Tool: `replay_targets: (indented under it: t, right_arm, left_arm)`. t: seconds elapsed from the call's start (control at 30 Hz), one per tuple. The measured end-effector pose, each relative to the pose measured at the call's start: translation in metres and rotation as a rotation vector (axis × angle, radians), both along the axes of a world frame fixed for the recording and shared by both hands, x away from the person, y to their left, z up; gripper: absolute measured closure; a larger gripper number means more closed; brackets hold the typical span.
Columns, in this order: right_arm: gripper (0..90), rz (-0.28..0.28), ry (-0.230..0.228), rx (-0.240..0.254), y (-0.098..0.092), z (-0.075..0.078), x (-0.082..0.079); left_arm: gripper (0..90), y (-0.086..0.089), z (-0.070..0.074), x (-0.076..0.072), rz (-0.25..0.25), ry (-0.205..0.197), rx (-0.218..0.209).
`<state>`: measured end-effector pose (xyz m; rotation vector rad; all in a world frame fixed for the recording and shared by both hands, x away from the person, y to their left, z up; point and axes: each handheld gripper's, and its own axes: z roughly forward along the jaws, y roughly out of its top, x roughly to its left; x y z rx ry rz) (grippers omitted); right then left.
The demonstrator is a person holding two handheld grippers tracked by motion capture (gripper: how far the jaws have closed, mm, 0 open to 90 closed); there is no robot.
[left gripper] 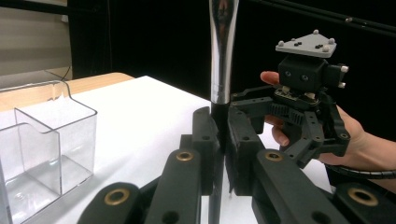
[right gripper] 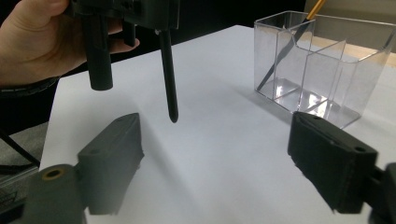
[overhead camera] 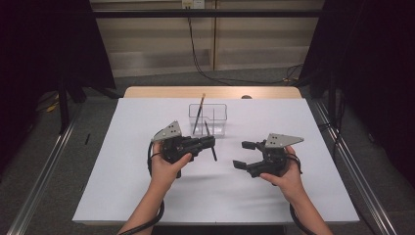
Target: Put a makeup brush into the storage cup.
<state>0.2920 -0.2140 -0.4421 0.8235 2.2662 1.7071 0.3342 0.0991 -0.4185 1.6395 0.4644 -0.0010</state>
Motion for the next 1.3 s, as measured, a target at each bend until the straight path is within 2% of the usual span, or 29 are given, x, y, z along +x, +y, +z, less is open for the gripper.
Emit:
replay_targets:
  t: [0.27,0.43,0.53,0.87,1.0,1.13,1.3]
  right_arm:
    - [7.7,-0.031,0.001,0.014,-0.011,-0.002,-0.002]
    - [5.7,-0.051,-0.008,0.006,-0.02,-0.002,-0.005]
    - [4.6,-0.059,-0.005,0.018,-0.026,-0.002,-0.006]
    - [1.9,-0.063,-0.018,0.014,-0.037,-0.004,-0.011]
    - [1.3,-0.049,-0.032,0.001,-0.042,-0.002,-0.013]
    - [1.3,-0.039,-0.039,0.008,-0.048,-0.001,-0.016]
    - [1.7,-0.051,-0.044,-0.004,-0.053,0.0,-0.019]
  left_arm:
    - [83.7,0.003,0.004,0.001,0.006,-0.009,0.015]
    - [83.7,0.007,0.005,0.003,0.019,-0.004,0.011]
    - [83.7,0.009,0.006,0.003,0.023,-0.004,0.014]
    - [83.7,0.012,0.008,0.006,0.039,-0.002,0.036]
    - [83.7,0.015,0.009,0.008,0.047,0.004,0.042]
    - [83.7,0.018,0.012,0.011,0.058,0.0,0.049]
    - [83.7,0.02,0.016,0.013,0.066,-0.001,0.047]
